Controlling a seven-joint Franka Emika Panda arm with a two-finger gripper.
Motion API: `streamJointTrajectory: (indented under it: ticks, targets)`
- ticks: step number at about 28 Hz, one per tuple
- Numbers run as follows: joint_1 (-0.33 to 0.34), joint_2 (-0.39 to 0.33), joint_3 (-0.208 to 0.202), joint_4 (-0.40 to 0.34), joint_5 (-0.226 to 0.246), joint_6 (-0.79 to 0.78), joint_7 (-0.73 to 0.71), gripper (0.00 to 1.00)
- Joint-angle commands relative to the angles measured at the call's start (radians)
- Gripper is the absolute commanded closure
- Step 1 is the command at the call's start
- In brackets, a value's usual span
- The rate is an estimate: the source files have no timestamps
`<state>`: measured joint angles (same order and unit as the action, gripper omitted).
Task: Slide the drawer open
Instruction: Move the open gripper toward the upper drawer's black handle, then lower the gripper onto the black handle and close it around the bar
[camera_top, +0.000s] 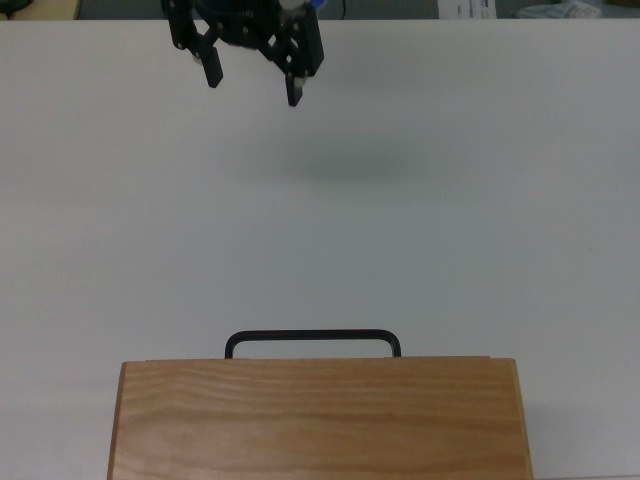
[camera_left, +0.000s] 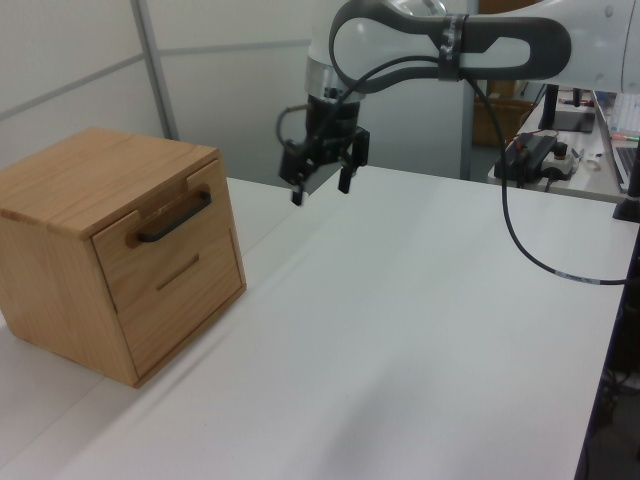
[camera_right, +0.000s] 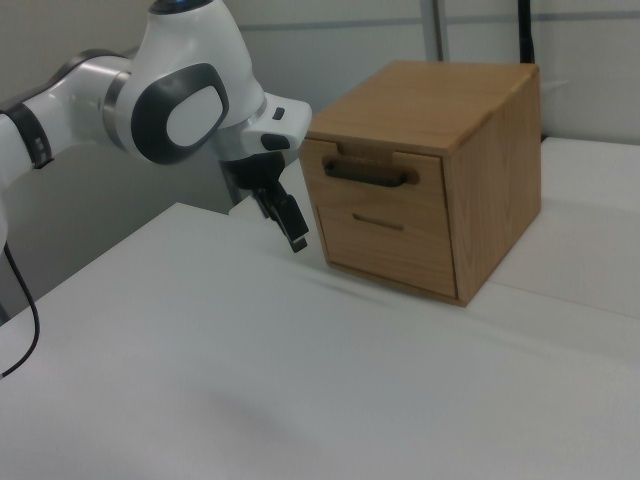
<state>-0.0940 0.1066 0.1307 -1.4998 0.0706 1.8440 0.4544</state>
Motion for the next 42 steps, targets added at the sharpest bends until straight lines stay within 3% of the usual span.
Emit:
streamJointTrajectory:
  ticks: [1, 4, 5, 12, 20, 25, 26, 32, 39, 42]
  targets:
    - [0.010, 0.033, -0.003, -0.010, 0.000, 0.152, 0.335, 0.00]
    - [0.007, 0.051, -0.003, -0.007, -0.011, 0.214, 0.518, 0.01]
    - [0.008, 0.064, -0.003, -0.007, -0.034, 0.254, 0.644, 0.02]
    - [0.060, 0.122, 0.007, -0.007, -0.205, 0.325, 1.049, 0.01]
    - [0.097, 0.183, 0.007, -0.005, -0.242, 0.512, 1.101, 0.02]
    - [0.103, 0.235, 0.007, 0.022, -0.294, 0.649, 1.136, 0.04]
    - [0.103, 0.264, 0.009, 0.048, -0.323, 0.678, 1.149, 0.05]
    - [0.103, 0.363, 0.009, 0.161, -0.402, 0.693, 1.198, 0.14]
    - [0.115, 0.426, 0.009, 0.210, -0.420, 0.701, 1.211, 0.26]
    - [0.125, 0.449, 0.009, 0.233, -0.465, 0.706, 1.233, 0.29]
